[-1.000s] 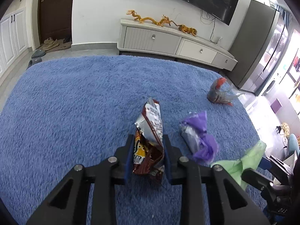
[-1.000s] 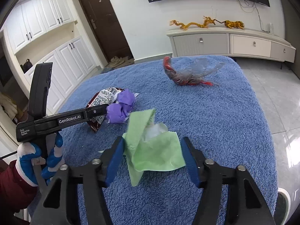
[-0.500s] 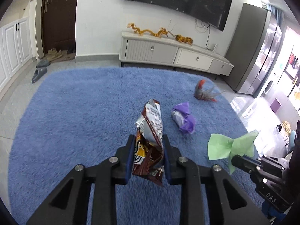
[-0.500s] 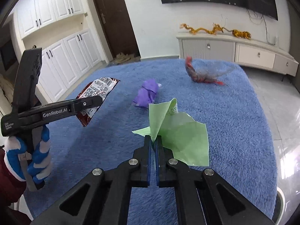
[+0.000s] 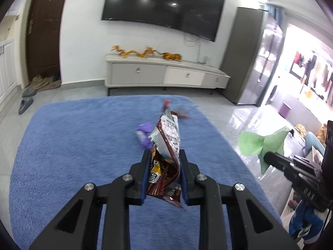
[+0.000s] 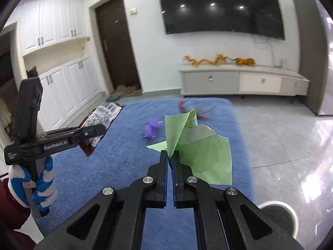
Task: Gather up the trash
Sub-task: 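Carry both items over the trash bin and open both tools to drop them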
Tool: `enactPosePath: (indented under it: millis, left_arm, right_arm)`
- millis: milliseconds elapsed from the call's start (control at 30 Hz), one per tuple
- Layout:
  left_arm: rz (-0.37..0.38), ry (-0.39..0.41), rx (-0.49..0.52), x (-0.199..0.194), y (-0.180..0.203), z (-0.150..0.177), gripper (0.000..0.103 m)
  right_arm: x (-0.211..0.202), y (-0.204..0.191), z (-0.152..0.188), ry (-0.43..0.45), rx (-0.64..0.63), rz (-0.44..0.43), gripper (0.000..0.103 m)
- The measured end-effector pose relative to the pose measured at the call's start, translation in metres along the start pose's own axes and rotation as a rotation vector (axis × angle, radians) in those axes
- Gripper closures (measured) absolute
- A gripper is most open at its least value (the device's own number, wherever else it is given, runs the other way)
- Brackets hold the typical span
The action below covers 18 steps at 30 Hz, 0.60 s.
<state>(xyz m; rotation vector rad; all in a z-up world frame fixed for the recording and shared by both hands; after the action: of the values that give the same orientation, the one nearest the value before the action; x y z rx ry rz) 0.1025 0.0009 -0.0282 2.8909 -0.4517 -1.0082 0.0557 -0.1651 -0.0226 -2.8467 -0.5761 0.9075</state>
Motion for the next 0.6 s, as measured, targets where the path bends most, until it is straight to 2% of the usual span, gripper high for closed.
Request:
enactPosePath:
  millis: [267,367,600]
  left_arm:
    - [0.102,-0.009,0.144,0.004,0.092,-0.006,0.08]
    - [0.151,-0.028,0.219,0.012,0.137,-0.005,0.08]
    - [0.252,-0.122,0.392,0.049,0.249,0.019,0.079]
  right_arm:
    - [-0.071,0.066,0.02,0.061,0.094,0.154,0.099]
    - [-0.092,0.099,0.041,0.067,0.164,0.207,0.099]
    - [-0.11,0.171,0.096,0.048,0.337,0.277,0.099]
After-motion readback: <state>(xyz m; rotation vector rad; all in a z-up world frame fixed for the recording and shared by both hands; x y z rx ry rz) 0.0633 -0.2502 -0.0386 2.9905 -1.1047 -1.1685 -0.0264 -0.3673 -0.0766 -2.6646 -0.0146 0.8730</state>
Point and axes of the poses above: each gripper's, at about its wrist camera, not at the fingertips, and x roughly the way its jaws point, y to its right, z to its underside, the point moved 7 cm from there along x, roughly the way its jaws point, and after that the axes turned 6 degrees about -z, right-handed, at the moved point
